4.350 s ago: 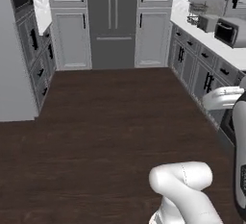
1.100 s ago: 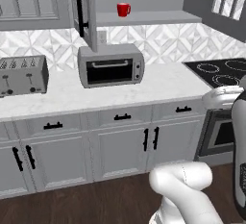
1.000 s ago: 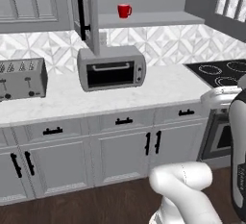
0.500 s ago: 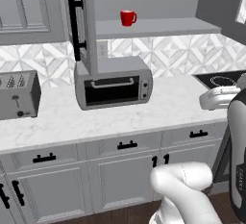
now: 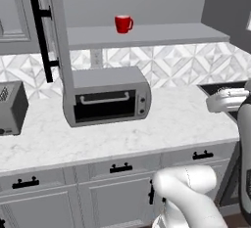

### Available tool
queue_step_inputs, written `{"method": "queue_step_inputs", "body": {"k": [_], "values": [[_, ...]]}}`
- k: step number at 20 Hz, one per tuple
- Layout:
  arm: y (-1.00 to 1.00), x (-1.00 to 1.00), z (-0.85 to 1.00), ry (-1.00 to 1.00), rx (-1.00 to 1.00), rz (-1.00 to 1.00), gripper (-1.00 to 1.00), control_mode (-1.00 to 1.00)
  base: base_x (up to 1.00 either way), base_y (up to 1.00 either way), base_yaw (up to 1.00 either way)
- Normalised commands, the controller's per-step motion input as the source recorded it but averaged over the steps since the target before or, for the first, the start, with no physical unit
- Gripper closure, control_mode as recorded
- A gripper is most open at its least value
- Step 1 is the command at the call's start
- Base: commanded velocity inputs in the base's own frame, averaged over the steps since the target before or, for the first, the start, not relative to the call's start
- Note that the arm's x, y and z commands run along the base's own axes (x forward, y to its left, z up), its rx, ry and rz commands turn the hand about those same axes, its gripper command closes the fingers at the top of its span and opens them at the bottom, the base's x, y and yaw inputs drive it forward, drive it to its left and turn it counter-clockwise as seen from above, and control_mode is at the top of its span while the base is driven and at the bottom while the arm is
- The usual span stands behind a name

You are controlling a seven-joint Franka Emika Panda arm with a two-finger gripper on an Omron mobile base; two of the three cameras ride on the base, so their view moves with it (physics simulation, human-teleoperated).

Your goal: Gather all objects into one cabinet and sort the glasses and bowls to opposite sides.

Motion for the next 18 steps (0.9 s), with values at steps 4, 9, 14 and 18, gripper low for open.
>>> {"method": "queue_step_inputs", "body": {"k": [4, 9, 14, 18], "values": [[0.00, 0.00, 0.00, 0.00, 0.00, 0.00, -1.00, 1.00, 0.76, 0.00, 0.00], [0.00, 0.00, 0.00, 0.00, 0.00, 0.00, -1.00, 1.00, 0.45, 0.00, -0.02], [0.00, 0.02, 0.00, -0.02, 0.00, 0.00, -1.00, -1.00, 0.24, 0.00, 0.00], [0.00, 0.02, 0.25, -0.29, 0.00, 0.00, -1.00, -1.00, 0.00, 0.00, 0.00]]}}
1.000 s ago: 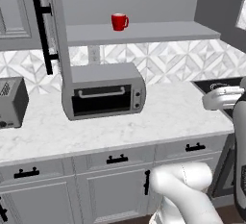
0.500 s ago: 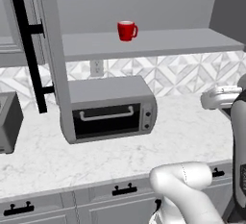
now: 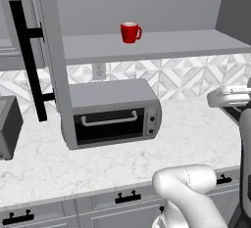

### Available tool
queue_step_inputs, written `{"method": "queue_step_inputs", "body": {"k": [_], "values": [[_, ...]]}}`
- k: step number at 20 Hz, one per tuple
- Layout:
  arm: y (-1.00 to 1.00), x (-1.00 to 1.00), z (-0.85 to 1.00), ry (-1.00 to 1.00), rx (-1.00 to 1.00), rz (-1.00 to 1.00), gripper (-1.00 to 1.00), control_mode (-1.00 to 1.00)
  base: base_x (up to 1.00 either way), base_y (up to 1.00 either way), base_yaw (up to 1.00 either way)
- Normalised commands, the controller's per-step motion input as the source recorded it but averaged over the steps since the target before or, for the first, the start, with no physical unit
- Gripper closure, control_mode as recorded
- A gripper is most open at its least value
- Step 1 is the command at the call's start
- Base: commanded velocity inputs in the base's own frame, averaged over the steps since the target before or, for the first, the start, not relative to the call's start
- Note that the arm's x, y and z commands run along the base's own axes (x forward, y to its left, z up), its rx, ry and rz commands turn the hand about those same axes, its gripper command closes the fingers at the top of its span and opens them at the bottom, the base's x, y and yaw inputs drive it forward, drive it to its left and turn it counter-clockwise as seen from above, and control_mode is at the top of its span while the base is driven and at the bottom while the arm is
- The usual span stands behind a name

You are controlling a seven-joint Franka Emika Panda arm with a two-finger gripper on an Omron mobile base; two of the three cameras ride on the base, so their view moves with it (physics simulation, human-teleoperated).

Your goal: Gather all objects into one cabinet and sort the glasses and bowls to opposite sides.

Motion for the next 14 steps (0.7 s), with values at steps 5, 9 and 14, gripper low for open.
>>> {"method": "queue_step_inputs", "body": {"k": [5, 9, 14], "values": [[-0.01, 0.10, 0.61, -0.44, 0.05, 0.03, -1.00, -1.00, 0.00, 0.00, 0.00], [0.00, 0.51, 0.48, -0.35, 0.05, 0.07, -1.00, -1.00, 0.00, 0.00, 0.00], [0.00, 0.80, 0.17, -0.18, 0.01, 0.15, -1.00, -1.00, 0.00, 0.00, 0.00]]}}
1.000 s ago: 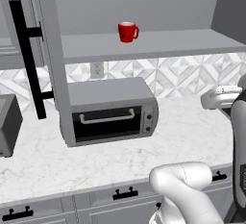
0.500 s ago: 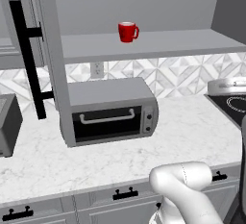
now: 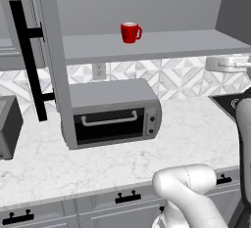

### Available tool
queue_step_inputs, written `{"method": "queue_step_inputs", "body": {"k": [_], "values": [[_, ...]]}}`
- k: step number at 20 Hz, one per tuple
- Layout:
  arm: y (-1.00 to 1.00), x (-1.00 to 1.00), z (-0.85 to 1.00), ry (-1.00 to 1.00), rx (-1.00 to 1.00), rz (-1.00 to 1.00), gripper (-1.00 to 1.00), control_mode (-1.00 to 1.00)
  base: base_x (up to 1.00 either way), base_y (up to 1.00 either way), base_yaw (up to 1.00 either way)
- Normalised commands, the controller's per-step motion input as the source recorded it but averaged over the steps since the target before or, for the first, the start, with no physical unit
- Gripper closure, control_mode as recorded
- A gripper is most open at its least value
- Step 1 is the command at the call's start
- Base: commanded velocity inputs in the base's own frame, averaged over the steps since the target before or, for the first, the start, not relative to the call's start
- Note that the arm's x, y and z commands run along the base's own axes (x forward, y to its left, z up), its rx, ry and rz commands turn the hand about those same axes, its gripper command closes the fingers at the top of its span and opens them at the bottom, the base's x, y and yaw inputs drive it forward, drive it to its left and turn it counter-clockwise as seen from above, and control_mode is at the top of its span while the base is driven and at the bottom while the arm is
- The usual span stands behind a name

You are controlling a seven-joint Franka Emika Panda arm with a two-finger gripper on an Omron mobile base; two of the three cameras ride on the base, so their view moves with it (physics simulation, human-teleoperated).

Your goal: Gather all objects into one cabinet and sort the glasses and bowls to opposite sides.

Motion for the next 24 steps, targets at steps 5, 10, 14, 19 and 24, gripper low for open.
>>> {"method": "queue_step_inputs", "body": {"k": [5, 10, 14, 19, 24], "values": [[0.00, 0.38, 0.06, -0.08, 0.00, 0.26, -1.00, -1.00, 0.00, 0.00, 0.00], [0.18, 0.47, 0.01, -0.01, -0.01, 0.05, -1.00, -1.00, 0.00, 0.00, 0.00], [0.06, 0.59, 0.00, 0.00, 0.00, 0.00, -1.00, -1.00, 0.00, 0.00, 0.00], [0.00, 0.38, 0.00, 0.00, 0.00, 0.00, -1.00, -1.00, 0.00, 0.00, 0.00], [0.03, 0.36, 0.00, 0.00, 0.00, 0.00, -1.00, -1.00, 0.00, 0.00, 0.00]]}}
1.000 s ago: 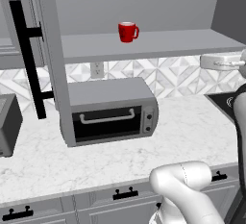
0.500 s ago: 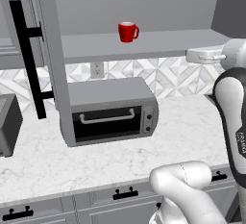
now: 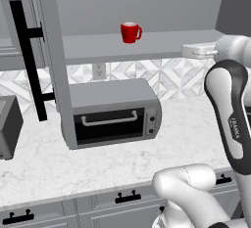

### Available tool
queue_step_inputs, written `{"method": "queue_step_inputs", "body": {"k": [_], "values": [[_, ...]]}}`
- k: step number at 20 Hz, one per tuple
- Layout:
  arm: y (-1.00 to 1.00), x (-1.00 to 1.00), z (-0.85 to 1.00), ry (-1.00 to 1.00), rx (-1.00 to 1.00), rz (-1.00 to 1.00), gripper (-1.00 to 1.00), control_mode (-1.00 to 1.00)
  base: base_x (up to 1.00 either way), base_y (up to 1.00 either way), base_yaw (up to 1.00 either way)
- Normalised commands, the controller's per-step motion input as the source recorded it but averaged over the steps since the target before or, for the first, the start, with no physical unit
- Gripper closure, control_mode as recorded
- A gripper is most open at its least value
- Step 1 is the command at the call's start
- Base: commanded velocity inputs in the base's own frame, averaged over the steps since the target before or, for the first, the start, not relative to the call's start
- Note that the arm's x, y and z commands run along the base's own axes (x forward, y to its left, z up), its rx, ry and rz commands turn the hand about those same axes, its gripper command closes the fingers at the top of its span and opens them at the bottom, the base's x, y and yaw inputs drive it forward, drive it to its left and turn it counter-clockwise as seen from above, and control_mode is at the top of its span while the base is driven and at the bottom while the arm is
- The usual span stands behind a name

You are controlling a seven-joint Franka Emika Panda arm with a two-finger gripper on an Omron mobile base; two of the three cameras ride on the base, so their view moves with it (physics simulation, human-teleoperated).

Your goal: Gather all objects into one cabinet and sort the glasses and bowls to opposite sides.

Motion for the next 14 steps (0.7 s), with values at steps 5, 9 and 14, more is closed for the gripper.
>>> {"method": "queue_step_inputs", "body": {"k": [5, 9, 14], "values": [[0.12, 0.38, 0.00, 0.00, 0.00, 0.00, -1.00, -1.00, 0.00, 0.00, 0.00], [0.10, 0.45, 0.00, 0.00, 0.00, 0.00, -1.00, -1.00, 0.00, 0.00, 0.00], [0.00, 0.72, 0.06, 0.01, 0.00, 0.00, -1.00, -1.00, 0.00, 0.00, 0.00]]}}
